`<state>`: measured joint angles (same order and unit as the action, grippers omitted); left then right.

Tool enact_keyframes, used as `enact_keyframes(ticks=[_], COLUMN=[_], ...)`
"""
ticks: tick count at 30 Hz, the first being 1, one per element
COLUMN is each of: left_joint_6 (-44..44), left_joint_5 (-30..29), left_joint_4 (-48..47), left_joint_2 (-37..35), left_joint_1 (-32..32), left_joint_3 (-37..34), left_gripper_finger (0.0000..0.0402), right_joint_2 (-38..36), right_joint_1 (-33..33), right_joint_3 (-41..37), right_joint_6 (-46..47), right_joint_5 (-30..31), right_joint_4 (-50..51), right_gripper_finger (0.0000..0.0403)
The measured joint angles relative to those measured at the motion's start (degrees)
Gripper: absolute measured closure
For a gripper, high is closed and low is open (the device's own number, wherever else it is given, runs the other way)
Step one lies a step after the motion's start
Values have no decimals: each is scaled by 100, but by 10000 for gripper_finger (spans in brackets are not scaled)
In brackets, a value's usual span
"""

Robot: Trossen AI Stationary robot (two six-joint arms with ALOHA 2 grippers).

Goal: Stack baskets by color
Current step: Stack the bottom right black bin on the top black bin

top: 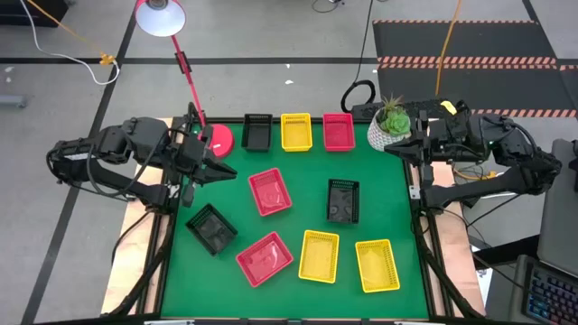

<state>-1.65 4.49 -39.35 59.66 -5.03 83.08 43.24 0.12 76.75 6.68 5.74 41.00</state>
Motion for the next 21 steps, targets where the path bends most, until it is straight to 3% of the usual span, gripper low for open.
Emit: enact_keyframes(ticks=[8,15,21], left_joint_6=[123,292,149], left_joint_5=[-30,-470,-505], left_joint_4=[-158,-410,-537], left_joint_2=[96,111,113], left_joint_1=[-73,-86,-151], left_joint_3=[-6,-4,-4], left_gripper_finger=[360,360,360], right_joint_2=[174,726,1185], right_joint_1=[0,0,0], right_joint_3=[-2,-2,-9], right_joint_6=[126,-46,227], right_joint_5=[43,52,63], right_joint_4=[166,180,322], right_gripper_finger=[403,403,403])
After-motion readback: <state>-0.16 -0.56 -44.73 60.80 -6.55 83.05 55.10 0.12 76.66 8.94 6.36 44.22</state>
